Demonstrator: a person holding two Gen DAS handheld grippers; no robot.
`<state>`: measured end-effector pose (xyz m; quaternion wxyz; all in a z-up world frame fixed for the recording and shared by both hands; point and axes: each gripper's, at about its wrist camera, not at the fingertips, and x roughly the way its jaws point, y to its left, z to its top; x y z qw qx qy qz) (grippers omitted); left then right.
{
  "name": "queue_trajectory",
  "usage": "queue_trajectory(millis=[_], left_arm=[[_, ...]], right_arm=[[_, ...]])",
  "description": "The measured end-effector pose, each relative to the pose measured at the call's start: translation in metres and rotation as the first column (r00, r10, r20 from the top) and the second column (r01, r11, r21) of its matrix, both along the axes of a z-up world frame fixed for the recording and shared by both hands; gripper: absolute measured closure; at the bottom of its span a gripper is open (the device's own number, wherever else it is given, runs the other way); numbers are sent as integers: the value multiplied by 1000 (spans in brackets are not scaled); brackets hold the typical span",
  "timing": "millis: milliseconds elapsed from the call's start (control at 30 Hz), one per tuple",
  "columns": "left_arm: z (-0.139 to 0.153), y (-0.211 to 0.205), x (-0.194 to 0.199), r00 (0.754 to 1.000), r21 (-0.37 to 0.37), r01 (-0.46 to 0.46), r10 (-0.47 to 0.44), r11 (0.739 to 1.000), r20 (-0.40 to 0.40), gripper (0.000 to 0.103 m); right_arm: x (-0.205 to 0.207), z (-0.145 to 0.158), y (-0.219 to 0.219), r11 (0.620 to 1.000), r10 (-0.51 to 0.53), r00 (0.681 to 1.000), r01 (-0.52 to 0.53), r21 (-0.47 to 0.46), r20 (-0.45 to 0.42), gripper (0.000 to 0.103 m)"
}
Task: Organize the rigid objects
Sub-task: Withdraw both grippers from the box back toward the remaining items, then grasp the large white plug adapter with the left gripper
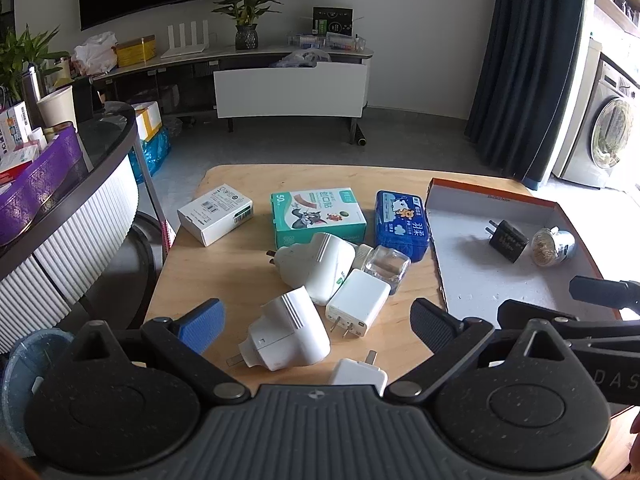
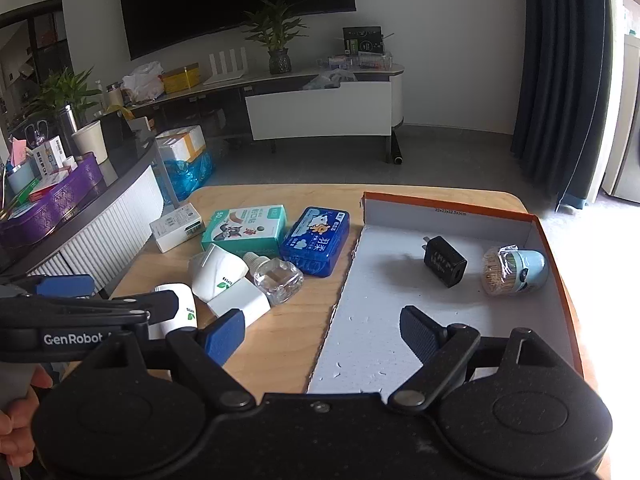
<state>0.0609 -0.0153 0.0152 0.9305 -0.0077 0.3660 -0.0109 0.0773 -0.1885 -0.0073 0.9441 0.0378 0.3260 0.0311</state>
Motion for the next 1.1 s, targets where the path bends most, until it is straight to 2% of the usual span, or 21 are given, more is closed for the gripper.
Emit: queue_trajectory(millis=[500, 900, 1100], left_arm=[[-11, 18, -5, 1000, -25, -7, 7, 1000, -13, 1], [-42, 45, 1, 998, -44, -45, 42, 998, -57, 1], [-55, 39, 14, 999, -24, 19, -20, 1000, -43, 1]], right_arm=[[3, -7, 17, 999, 44, 999, -44, -7, -23, 3], [0, -27, 32, 994, 105, 992, -105, 5, -74, 3], [-2, -32, 37, 992, 122, 989, -122, 7, -86, 3]])
